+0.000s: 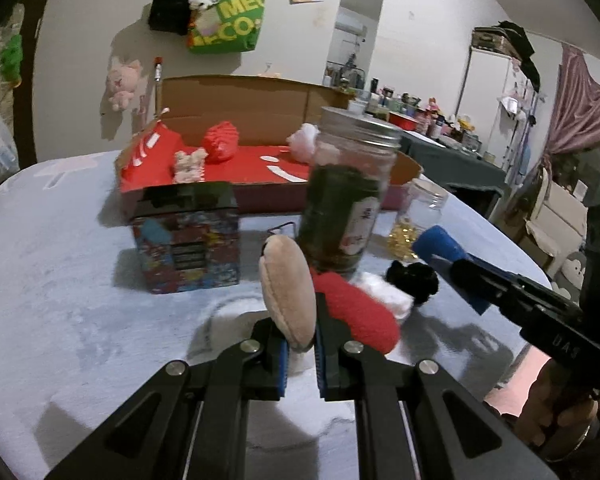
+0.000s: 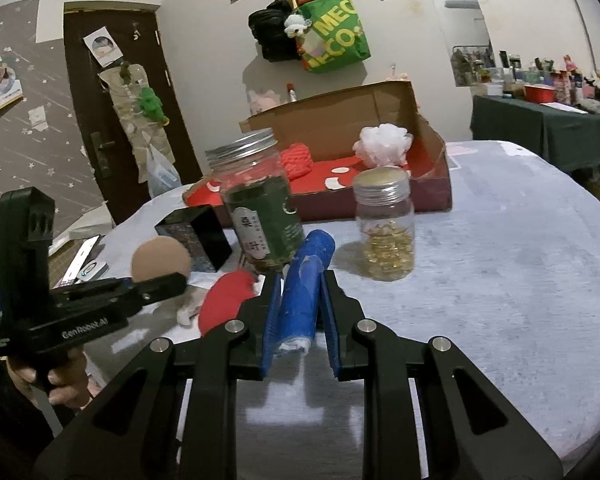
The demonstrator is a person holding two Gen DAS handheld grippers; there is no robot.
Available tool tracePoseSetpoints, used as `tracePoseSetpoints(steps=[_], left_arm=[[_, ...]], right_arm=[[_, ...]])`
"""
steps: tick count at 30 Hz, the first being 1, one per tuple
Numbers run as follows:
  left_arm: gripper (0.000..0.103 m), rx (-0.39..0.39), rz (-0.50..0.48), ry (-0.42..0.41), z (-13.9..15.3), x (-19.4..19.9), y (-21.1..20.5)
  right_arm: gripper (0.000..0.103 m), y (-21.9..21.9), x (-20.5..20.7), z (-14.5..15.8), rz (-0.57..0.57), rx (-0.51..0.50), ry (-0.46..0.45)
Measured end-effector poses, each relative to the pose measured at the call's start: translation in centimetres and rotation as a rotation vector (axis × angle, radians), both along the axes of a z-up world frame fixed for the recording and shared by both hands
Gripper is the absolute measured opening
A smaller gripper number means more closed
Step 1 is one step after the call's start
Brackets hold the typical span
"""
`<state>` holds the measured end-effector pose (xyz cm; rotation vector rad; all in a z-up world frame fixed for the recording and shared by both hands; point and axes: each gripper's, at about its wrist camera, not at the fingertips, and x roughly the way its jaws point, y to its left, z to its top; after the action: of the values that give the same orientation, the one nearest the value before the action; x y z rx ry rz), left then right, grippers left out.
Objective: Organize soft objects
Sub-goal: 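Carry the blue cylinder and beige pad over the cardboard box with both tools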
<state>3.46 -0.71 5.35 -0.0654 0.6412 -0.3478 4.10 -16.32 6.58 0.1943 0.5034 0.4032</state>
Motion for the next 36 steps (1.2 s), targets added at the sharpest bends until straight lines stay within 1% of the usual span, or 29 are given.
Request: tracePoseSetpoints(steps=[5, 8, 19, 26, 29, 36], left_arm=[[0.010, -0.005, -0.020, 0.011, -0.1, 0.2, -0.8], [0.010, 0.005, -0.021, 0.004, -0.2, 0.2, -0.9], [0.010, -0.001, 0.022, 0.009, -0.2, 0.2, 0.5], [0.010, 0.002, 0.069, 0.012, 0.0, 0.2, 2.6], [0.010, -0.002, 0.099, 0.018, 0.0, 0.2, 4.1], [0.010, -0.002, 0.159, 0.038, 0.0, 0.7, 7.3]], right_arm=[[0.019, 0.2, 0.0, -0.1, 0.011, 0.002, 0.005], [0.019, 0.2, 0.1, -0.2, 0.013, 0.006, 0.013], [0.019, -0.2, 0.3, -0.4, 0.000, 0.008, 0.018], [0.019, -1.6, 0.4, -0.5, -0.032, 0.023, 0.036], [0.019, -2.4, 0.6, -0.5, -0.044, 0.036, 0.045], [0.019, -4.0, 0.8, -0.7, -0.074, 0.017, 0.060]])
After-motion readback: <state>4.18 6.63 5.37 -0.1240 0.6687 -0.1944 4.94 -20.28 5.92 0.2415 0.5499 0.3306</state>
